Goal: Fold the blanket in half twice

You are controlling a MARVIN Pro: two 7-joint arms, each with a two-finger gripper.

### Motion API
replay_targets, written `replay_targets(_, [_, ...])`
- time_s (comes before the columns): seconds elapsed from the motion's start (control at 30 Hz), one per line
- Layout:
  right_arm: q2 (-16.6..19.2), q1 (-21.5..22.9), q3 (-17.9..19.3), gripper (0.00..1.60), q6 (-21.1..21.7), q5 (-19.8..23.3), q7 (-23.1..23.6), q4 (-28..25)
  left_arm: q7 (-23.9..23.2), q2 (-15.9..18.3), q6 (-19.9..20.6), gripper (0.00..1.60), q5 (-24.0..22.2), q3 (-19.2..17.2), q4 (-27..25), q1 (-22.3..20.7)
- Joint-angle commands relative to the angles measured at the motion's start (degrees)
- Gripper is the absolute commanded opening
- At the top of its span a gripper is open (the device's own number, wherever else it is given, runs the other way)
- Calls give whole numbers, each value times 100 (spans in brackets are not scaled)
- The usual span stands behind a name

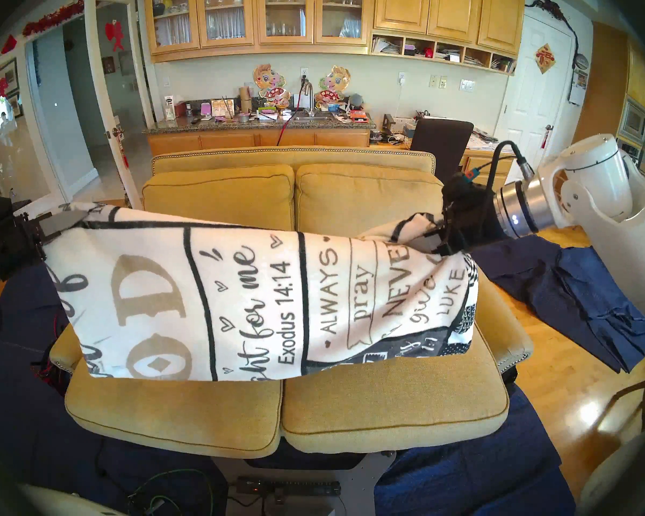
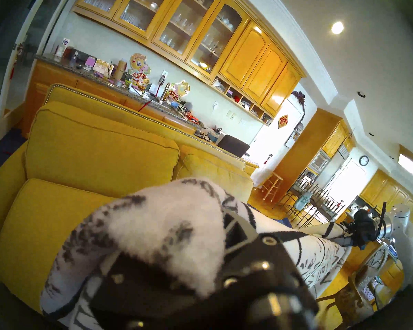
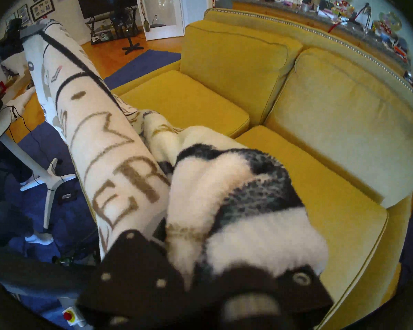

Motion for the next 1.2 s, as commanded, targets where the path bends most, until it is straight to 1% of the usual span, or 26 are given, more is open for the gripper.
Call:
replay_targets(0.0, [242, -380, 406, 0, -15, 251, -52, 137, -115, -47, -27, 0, 11, -223, -34, 293])
replay_targets(0.27, [256, -751, 640, 0, -15, 505, -50, 62, -213, -149, -27, 0, 53, -288, -47, 685])
replay_targets(0.47, [272, -966, 835, 0, -15, 637, -62, -36, -280, -190, -27, 0, 71, -392, -3, 903])
replay_targets(0.67, [228, -1259, 1032, 0, -15, 753, -148, -76, -311, -163, -27, 0, 130, -351, 54, 1158])
replay_targets(0.8, [137, -1505, 1191, 0, -15, 838, -264, 19, -318, -68, -27, 0, 200, -229, 75, 1349])
replay_targets(0.9, [37, -1694, 1324, 0, -15, 901, -390, 161, -289, 60, -27, 0, 295, -46, 112, 1462])
replay_targets(1.03, [-179, -1896, 1577, 0, -15, 988, -606, 327, -218, 281, -27, 0, 460, 264, 201, 1527])
replay_targets(1.17, [-538, -2120, 1871, 0, -15, 1078, -950, 427, -132, 559, -27, 0, 620, 644, 373, 1477])
